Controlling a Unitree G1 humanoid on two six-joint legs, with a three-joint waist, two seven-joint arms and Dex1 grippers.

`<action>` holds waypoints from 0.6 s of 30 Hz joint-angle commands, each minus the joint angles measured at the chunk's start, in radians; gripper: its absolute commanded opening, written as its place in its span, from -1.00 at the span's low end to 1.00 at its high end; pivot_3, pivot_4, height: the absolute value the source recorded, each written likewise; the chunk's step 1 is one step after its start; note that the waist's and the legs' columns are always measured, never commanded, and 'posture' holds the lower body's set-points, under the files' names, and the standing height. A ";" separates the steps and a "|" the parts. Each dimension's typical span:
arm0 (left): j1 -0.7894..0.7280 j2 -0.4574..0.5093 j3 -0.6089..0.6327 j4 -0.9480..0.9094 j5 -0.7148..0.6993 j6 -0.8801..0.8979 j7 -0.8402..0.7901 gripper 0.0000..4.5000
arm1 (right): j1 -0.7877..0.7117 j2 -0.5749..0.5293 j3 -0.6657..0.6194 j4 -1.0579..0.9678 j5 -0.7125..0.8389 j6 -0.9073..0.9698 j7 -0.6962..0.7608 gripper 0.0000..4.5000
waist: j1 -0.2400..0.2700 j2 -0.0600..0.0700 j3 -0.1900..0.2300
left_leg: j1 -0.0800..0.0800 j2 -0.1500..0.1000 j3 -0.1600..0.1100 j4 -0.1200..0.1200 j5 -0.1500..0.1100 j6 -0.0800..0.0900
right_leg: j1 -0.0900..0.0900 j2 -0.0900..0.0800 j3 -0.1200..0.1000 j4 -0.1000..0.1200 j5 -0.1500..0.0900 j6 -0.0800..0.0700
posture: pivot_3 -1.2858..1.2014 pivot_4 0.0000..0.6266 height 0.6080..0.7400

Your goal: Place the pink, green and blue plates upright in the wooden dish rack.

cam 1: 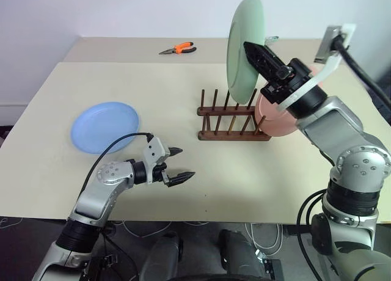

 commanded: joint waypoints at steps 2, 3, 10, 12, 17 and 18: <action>0.005 0.003 0.031 -0.044 -0.028 -0.012 -0.007 1.00 | 0.001 0.007 -0.007 0.012 -0.015 -0.001 -0.003 -0.98 | -0.001 0.000 0.000 | 0.000 0.000 0.000 0.000 0.000 0.000 | 0.000 0.000 0.000 0.000 0.000 0.000 | 0.03 -0.52 1.00; 0.005 0.002 0.031 -0.046 -0.033 -0.012 -0.009 1.00 | 0.004 0.005 -0.006 0.028 -0.030 0.000 0.000 -0.98 | -0.002 0.000 0.000 | 0.000 0.000 0.000 0.000 0.000 0.000 | 0.000 0.001 0.000 0.000 0.000 0.000 | 0.03 -0.52 1.00; 0.008 -0.003 0.033 -0.049 -0.036 -0.015 -0.014 1.00 | 0.025 0.004 -0.015 0.110 -0.068 0.021 0.050 -0.84 | -0.005 0.000 0.000 | 0.000 0.000 0.001 0.000 0.000 0.000 | 0.000 0.001 0.000 0.000 0.000 0.000 | 0.03 -0.52 1.00; 0.008 -0.003 0.034 -0.049 -0.036 -0.015 -0.015 1.00 | 0.022 0.003 -0.017 0.127 -0.087 0.021 0.062 -0.56 | -0.005 0.000 0.000 | 0.000 0.000 0.001 0.000 0.000 0.000 | 0.000 0.001 0.000 0.000 0.000 0.000 | 0.03 -0.52 1.00; 0.015 0.002 0.050 -0.047 -0.051 0.003 -0.011 1.00 | -0.011 -0.034 -0.008 0.120 -0.258 -0.057 0.141 0.33 | -0.006 0.000 0.000 | 0.000 0.000 0.001 0.000 0.000 0.000 | 0.000 0.001 0.000 0.000 0.000 0.000 | 0.03 -0.52 1.00; 0.013 0.002 0.061 -0.040 -0.051 0.004 -0.002 1.00 | -0.017 -0.055 -0.002 0.114 -0.312 -0.080 0.165 0.33 | -0.006 0.000 0.000 | 0.000 0.000 0.001 0.000 0.000 0.000 | 0.000 0.001 0.000 0.000 0.000 0.000 | 0.03 -0.52 1.00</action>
